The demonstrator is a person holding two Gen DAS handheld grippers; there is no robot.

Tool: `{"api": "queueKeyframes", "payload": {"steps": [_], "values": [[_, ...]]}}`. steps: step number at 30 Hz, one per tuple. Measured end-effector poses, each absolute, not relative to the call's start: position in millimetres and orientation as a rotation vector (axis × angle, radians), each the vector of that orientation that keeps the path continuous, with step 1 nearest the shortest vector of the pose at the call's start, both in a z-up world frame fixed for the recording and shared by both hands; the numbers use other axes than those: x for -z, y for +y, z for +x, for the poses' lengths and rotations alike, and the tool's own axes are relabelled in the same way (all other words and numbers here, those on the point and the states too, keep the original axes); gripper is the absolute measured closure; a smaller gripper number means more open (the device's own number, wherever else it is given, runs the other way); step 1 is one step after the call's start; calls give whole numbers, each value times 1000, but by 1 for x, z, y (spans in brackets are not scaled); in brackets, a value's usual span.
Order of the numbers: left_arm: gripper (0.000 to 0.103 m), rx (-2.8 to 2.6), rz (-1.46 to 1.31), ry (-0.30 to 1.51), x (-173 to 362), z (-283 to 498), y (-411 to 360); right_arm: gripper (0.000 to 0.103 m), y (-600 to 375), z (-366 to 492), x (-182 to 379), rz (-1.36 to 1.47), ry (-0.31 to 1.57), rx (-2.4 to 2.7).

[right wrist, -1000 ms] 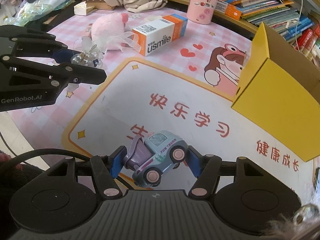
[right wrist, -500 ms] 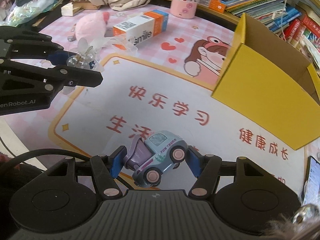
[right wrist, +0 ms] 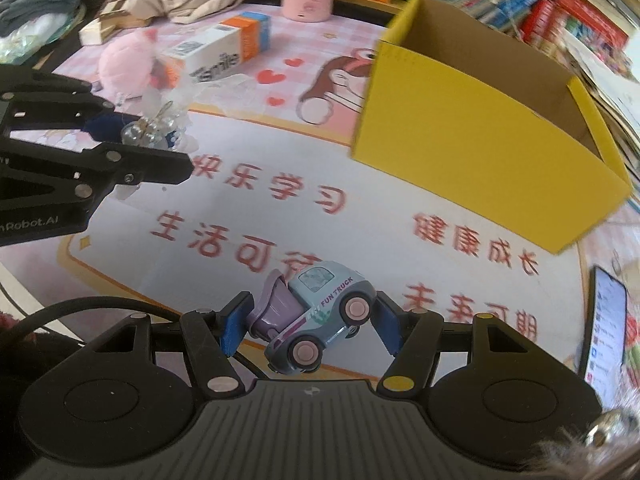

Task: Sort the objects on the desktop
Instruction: 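Carry the jewelry and truck toward the yellow box with both tools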

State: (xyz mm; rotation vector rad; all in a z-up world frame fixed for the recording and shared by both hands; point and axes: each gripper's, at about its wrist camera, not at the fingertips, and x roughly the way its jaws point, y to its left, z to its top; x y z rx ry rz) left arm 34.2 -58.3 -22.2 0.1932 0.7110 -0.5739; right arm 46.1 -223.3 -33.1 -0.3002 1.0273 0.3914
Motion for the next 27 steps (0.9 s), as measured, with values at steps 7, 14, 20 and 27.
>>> {"api": "queueKeyframes", "payload": {"steps": [7, 14, 20, 27], "values": [[81, 621, 220, 720, 23, 38, -83, 41, -251, 47, 31, -253, 1027, -340], [81, 663, 245, 720, 22, 45, -106, 41, -276, 52, 29, -213, 1025, -301], [81, 693, 261, 727, 22, 50, -123, 41, -294, 59, 29, -184, 1030, -278], [81, 707, 268, 754, 25, 58, -138, 41, -309, 69, 31, -166, 1046, -279]]}}
